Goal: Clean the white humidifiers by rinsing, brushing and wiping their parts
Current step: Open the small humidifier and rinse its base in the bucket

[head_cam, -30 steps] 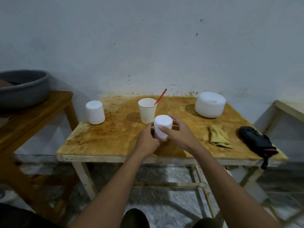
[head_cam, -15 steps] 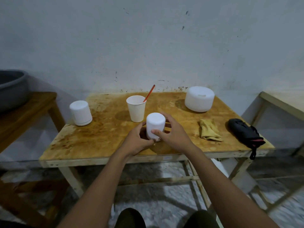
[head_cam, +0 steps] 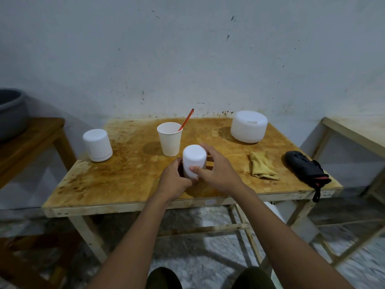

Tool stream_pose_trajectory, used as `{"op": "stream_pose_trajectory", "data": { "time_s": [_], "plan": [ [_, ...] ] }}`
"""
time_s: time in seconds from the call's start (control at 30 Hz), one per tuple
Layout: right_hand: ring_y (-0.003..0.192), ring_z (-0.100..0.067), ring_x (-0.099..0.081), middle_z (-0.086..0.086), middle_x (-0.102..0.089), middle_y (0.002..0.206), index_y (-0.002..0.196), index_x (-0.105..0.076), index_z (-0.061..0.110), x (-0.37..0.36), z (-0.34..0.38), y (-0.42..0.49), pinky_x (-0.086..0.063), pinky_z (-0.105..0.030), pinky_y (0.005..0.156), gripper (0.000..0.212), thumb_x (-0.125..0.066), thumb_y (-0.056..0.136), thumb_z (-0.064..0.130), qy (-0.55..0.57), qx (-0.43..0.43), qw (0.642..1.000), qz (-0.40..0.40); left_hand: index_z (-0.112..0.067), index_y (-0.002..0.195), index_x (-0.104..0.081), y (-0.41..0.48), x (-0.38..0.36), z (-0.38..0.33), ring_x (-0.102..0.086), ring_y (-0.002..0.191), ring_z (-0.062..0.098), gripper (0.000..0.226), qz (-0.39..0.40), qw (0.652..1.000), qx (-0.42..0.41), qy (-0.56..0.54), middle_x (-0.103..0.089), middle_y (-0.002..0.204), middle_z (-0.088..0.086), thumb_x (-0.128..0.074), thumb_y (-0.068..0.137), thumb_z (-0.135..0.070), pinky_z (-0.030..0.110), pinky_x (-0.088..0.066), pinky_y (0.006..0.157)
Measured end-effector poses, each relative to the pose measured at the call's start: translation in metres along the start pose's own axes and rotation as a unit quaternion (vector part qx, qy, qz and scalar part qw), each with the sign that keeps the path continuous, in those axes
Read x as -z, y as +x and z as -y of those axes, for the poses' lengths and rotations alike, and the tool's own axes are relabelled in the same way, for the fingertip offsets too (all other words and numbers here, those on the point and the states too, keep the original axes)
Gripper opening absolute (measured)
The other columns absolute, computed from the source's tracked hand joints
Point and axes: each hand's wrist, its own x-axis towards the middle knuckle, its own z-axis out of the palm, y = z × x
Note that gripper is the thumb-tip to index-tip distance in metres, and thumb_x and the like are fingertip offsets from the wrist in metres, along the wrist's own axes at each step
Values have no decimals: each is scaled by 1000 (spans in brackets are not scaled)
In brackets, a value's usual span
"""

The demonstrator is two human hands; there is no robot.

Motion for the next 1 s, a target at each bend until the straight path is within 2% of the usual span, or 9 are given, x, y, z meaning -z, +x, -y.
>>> {"op": "stream_pose_trajectory", "data": {
  "time_s": [0.17, 0.3, 0.4, 0.43, 0.53, 0.6, 0.8, 0.9, 1.0],
  "plan": [
    [121, -7, -47, 9, -45, 143, 146, -36, 28, -3, -3, -1, -42, -9, 78, 76, -75, 83, 41, -9, 14, 1000, -10, -24, 139, -47, 1, -1, -1, -55, 118, 18, 77, -5, 1000, 9, 10, -59, 127, -4, -81, 73, -4, 37, -53, 95],
    [122, -12, -49, 6, -45, 145, 148, -35, 25, 0, 2, 3, -54, -26, 87, 78, -73, 83, 45, 7, 7, 1000, -26, -25, 137, -50, 1, -2, -2, -56, 107, 13, 71, -15, 1000, 6, 13, -60, 117, -8, -82, 76, -8, 19, -50, 78],
    [118, -10, -51, 7, -47, 143, 147, -37, 24, 6, 7, 8, -52, -18, 80, 76, -73, 84, 44, 3, 16, 1000, -13, -23, 135, -52, 1, -3, -3, -58, 109, 14, 70, -16, 1000, 8, -7, -63, 117, -7, -84, 74, -13, 20, -50, 79],
    [117, -10, -53, 7, -49, 141, 147, -38, 24, 8, 9, 11, -53, -20, 80, 75, -73, 83, 46, 20, 12, 1000, -18, -23, 134, -53, 1, -3, -3, -59, 108, 12, 70, -17, 1000, 9, -12, -64, 117, -9, -87, 72, -17, 22, -51, 79],
    [114, -12, -58, 7, -56, 132, 142, -45, 28, 19, 8, 21, -57, -39, 88, 74, -70, 79, 57, 89, -18, 993, -82, -21, 134, -53, 0, -1, -2, -60, 109, 11, 80, -22, 1000, 12, 5, -64, 123, -7, -91, 65, -29, 27, -53, 86],
    [112, -12, -59, 6, -57, 128, 141, -46, 27, 28, 3, 27, -58, -42, 87, 71, -68, 80, 57, 109, -38, 985, -127, -21, 136, -52, -2, 0, -1, -57, 111, 10, 81, -27, 999, 3, 27, -60, 127, -8, -90, 65, -30, 25, -50, 87],
    [113, -18, -56, 2, -55, 129, 141, -42, 22, 38, -20, 37, -54, -36, 88, 64, -71, 86, 39, 33, -89, 981, -170, -24, 129, -56, -6, -1, -4, -58, 104, 9, 72, -31, 999, -1, 27, -61, 118, -10, -89, 66, -32, 16, -49, 75],
    [122, -23, -52, -1, -50, 138, 145, -37, 20, 35, -30, 41, -50, -45, 98, 71, -71, 85, 39, -3, -119, 980, -156, -25, 129, -56, -6, -1, -4, -57, 104, 9, 71, -32, 999, -2, 28, -60, 116, -11, -90, 66, -32, 14, -47, 73],
    [130, -25, -45, -5, -45, 144, 149, -32, 18, 31, -36, 42, -44, -43, 104, 76, -71, 86, 36, -29, -135, 980, -144, -25, 131, -56, -6, -1, -4, -56, 104, 8, 73, -33, 999, -1, 35, -59, 117, -12, -89, 67, -34, 14, -45, 72]
  ]
}}
